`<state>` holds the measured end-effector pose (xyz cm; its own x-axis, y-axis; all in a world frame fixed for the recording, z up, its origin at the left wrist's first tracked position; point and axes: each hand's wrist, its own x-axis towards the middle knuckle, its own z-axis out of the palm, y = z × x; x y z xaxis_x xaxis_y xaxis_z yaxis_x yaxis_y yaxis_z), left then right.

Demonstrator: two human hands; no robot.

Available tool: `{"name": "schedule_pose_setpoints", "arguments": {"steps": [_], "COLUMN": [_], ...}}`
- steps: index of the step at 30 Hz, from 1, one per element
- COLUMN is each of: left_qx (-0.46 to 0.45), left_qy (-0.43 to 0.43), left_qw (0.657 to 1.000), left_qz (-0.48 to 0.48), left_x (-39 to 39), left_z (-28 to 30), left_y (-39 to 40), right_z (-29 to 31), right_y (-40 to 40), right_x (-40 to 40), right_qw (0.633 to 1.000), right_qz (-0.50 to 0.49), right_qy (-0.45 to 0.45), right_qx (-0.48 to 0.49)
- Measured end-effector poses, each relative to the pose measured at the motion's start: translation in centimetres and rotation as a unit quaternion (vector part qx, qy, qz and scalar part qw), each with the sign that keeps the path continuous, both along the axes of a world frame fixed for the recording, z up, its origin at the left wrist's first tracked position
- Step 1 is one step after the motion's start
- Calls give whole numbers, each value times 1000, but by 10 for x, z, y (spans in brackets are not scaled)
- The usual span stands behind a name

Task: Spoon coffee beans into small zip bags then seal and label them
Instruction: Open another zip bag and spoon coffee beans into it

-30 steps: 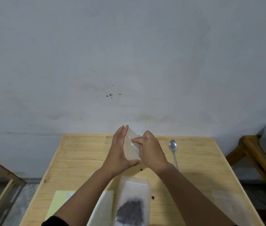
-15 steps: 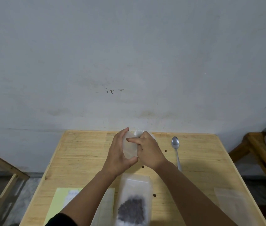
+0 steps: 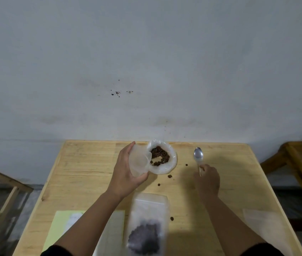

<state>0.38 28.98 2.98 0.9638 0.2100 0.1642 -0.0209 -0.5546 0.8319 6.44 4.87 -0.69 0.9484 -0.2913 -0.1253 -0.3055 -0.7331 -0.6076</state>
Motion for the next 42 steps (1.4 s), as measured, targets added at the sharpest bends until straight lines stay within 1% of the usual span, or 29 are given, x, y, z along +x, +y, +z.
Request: {"name": "schedule_pose_setpoints", "arguments": {"steps": [4, 6, 9, 12, 14, 16, 18, 21, 26, 30, 33, 38, 42], "left_qx": [1, 0, -4, -7, 1, 4, -5, -10, -18, -23, -30, -36, -41], "left_qy": [18, 19, 20, 22, 21, 20, 23, 31, 35, 34, 37, 53, 66], "left_qw": [1000, 1000, 1000, 1000, 1000, 1000, 1000, 999, 999, 999, 999, 998, 997], "left_qz": [13, 16, 21, 20, 20, 20, 15, 11, 13, 15, 13, 13, 7], "left_x": [1, 1, 2, 3, 4, 4, 3, 0, -1, -2, -4, -3, 1], "left_z": [-3, -4, -5, -4, -4, -6, -8, -13, -16, -15, -15, -24, -29], "left_y": [-2, -1, -1, -1, -1, 0, -1, -1, -1, -1, 0, -1, -4], "right_z": [-16, -18, -18, -20, -17, -9, 2, 20, 38, 34, 30, 25, 11], "right_y": [-11, -7, -3, -4, -3, 2, 9, 22, 40, 42, 41, 43, 41], "right_x": [-3, 1, 6, 8, 7, 6, 4, -1, -17, -27, -27, -24, -19], "right_qw": [1000, 999, 996, 994, 993, 989, 983, 973, 958, 946, 941, 941, 947], "right_qz": [-15, -33, -79, -86, -95, -103, -80, 1, 111, 186, 199, 210, 199], "right_qy": [-3, -2, 39, 56, 35, -15, -62, -90, -91, -87, -94, -133, -183], "right_qx": [-25, -13, 12, 31, 66, 104, 155, 212, 248, 252, 255, 227, 177]}}
